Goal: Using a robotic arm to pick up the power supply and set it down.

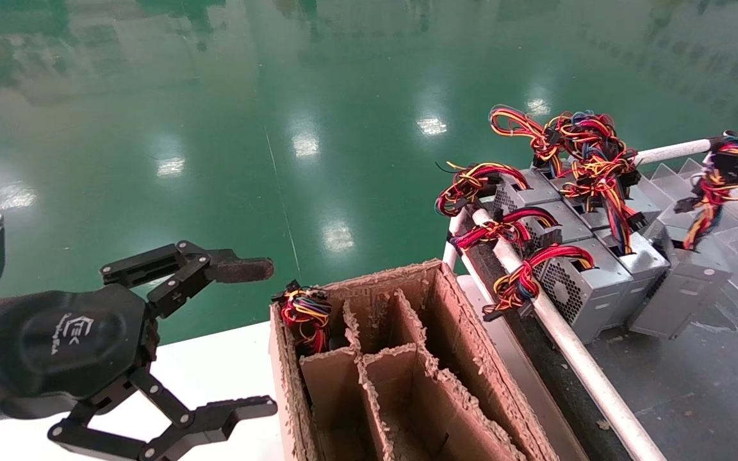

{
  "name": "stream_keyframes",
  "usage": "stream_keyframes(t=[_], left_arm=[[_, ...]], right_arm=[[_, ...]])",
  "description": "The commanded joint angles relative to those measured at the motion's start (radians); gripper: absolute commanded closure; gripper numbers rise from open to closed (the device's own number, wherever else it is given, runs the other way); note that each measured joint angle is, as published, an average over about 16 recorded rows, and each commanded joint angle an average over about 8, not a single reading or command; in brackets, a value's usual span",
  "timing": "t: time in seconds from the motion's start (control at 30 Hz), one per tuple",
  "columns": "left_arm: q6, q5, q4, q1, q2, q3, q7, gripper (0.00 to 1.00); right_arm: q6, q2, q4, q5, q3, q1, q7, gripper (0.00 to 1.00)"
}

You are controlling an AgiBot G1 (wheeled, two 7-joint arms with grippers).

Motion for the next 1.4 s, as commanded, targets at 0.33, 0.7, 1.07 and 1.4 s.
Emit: stream_keyframes(t=[0.33,0.7,1.07,1.4], left_arm=[[0.0,0.0,0.0,0.0,0.0,0.0,0.0,0.0],[0.0,0.0,0.0,0.0,0.0,0.0,0.0,0.0],[0.0,0.0,0.0,0.0,0.0,0.0,0.0,0.0],[0.0,0.0,0.0,0.0,0.0,0.001,0.0,0.0]], right_arm=[[0.125,-0.072,-0.002,0.012,0.008,-0.022,-0.025,0.74],[0.127,-0.092,-0.002,0.016,0.011,-0.04,-0.025,0.0],[0.073,-0.081,0.006,0.008,0.006,-0.039,-0.015,0.0],[0.025,-0.053,-0.001,0.058,0.04,-0.027,-0.014,0.0]])
